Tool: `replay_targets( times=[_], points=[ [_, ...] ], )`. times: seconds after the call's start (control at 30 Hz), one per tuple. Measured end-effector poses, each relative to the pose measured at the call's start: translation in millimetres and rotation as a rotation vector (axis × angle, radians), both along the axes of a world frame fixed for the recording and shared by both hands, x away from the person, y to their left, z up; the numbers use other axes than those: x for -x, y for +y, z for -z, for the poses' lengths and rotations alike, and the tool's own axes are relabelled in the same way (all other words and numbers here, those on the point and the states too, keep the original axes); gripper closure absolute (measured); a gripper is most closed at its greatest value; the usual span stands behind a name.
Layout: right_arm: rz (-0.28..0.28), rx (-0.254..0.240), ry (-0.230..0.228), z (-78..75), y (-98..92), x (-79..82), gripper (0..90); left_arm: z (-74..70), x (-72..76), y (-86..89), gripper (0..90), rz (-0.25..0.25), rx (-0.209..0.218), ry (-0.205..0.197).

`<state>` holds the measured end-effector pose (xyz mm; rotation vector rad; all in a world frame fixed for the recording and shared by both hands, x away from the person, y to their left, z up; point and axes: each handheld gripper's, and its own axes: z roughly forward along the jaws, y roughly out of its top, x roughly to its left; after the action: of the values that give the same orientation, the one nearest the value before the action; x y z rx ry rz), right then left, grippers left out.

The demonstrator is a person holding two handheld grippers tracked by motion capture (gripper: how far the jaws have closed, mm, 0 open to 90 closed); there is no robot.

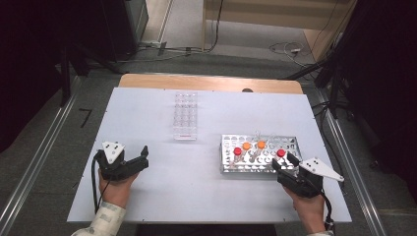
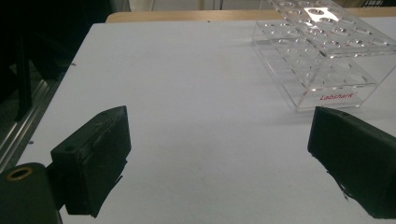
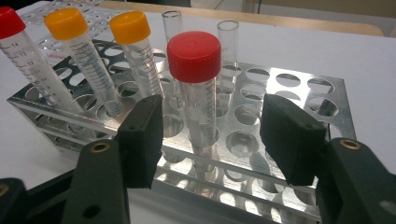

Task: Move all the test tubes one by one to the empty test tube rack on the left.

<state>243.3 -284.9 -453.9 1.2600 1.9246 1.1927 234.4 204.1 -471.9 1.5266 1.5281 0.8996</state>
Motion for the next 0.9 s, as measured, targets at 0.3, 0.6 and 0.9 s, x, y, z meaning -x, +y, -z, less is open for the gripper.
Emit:
replay_targets(
  times=[0.3, 0.6, 0.9],
  points=[
    [-0.015, 0.015, -0.017, 3.7, 5.2, -1.5, 58.2, 0.2, -0.1, -0.1, 6.4, 0.001, 0.000, 0.001],
    [-0.019, 0.025, -0.020, 5.4, 6.4, -2.6, 67.2, 0.4, -0.3, -0.6, 6.4, 0.004, -0.001, 0.002],
    [-0.019, 0.034, -0.021, 6.2, 7.4, -3.3, 70.9, 0.4, -0.2, -0.7, 6.4, 0.005, -0.002, 0.002]
  ],
)
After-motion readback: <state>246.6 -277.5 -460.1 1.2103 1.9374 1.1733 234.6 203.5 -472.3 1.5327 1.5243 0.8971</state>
